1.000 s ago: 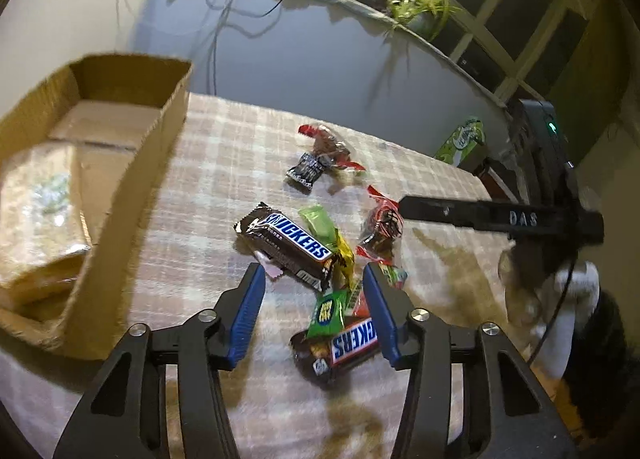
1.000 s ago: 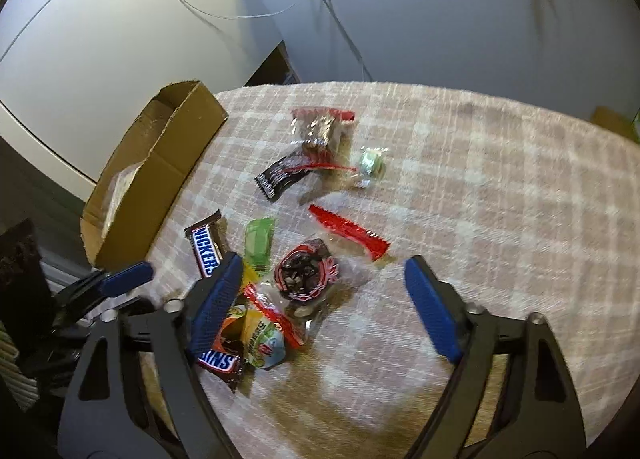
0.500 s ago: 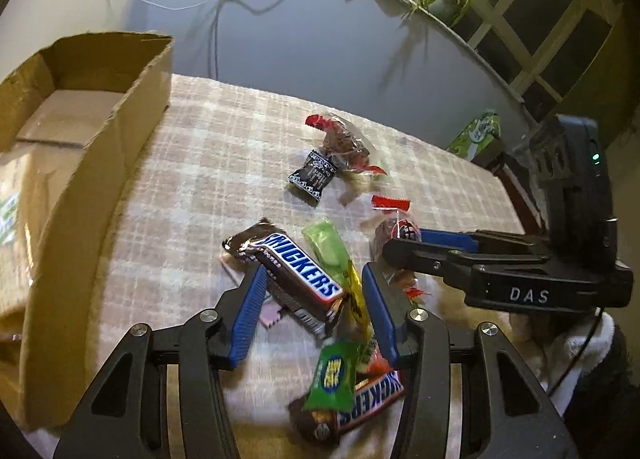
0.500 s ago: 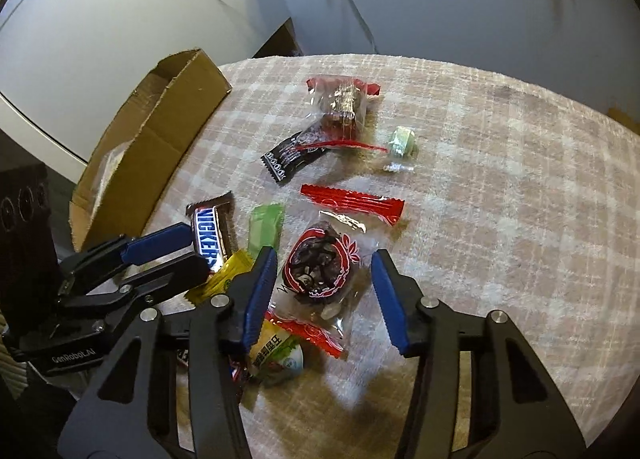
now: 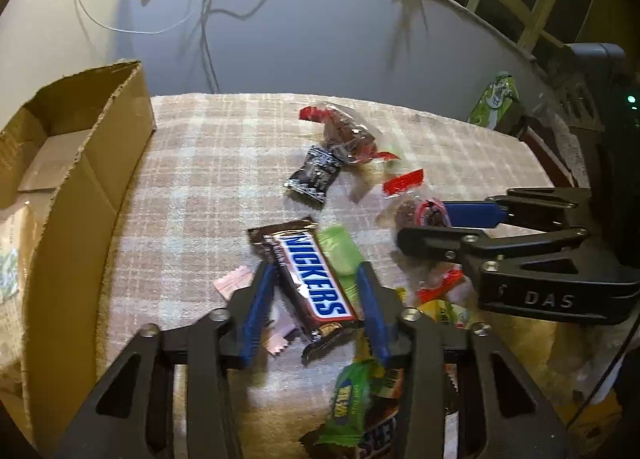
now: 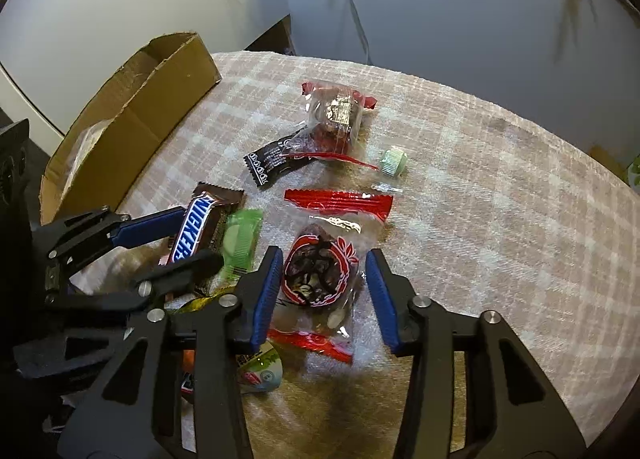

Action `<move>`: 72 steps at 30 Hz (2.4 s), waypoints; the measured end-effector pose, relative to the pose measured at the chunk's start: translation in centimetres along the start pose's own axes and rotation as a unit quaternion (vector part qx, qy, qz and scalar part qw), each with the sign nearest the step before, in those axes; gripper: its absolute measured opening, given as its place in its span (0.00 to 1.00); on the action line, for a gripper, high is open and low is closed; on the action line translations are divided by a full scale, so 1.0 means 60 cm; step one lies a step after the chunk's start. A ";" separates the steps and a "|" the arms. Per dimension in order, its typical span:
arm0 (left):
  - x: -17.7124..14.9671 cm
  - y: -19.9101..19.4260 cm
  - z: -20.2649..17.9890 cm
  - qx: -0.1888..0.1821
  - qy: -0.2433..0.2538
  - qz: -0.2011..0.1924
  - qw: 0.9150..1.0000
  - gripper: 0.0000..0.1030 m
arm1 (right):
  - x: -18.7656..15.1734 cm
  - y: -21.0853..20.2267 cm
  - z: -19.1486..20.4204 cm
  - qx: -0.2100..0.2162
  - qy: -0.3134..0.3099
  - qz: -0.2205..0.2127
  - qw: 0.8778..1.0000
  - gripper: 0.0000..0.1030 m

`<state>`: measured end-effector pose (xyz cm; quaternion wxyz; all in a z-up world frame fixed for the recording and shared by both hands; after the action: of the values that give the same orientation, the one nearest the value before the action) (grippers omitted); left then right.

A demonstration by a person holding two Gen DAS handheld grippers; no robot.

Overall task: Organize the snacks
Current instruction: 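Grasp the Snickers bar with the left gripper while the right grasps the red candy bag, then carry both snacks to the box and release them inside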

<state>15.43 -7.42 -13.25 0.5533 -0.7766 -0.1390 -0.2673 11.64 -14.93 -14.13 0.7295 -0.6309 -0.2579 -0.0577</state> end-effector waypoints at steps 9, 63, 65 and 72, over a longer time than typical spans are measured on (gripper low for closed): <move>-0.002 -0.007 0.009 -0.003 -0.004 -0.009 1.000 0.28 | -0.008 -0.011 -0.001 0.009 0.003 -0.007 1.000 0.36; -0.058 -0.264 0.282 0.101 -0.144 -0.157 0.972 0.28 | 0.178 -0.003 0.303 0.100 -0.081 -0.061 0.990 0.36; -0.060 -0.264 0.289 0.104 -0.148 -0.156 0.971 0.28 | 0.180 0.006 0.309 0.102 -0.083 -0.056 0.990 0.36; -0.061 -0.265 0.300 0.105 -0.153 -0.155 0.970 0.28 | 0.183 0.026 0.321 0.105 -0.088 -0.047 0.990 0.36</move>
<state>9.01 15.22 -7.29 0.5554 -0.7151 -0.3680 -0.2115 15.87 6.32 -9.21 0.7625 -0.5408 -0.3550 -0.0091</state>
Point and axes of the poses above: each gripper's, at about its wrist camera, not at the fingertips, and y roughly the way its jaws point, z to its left, x to its top, the point moved 3 cm from there along y, roughly the way its jaws point, and after that the axes turned 3 degrees about -x, right-handed, at the moved point
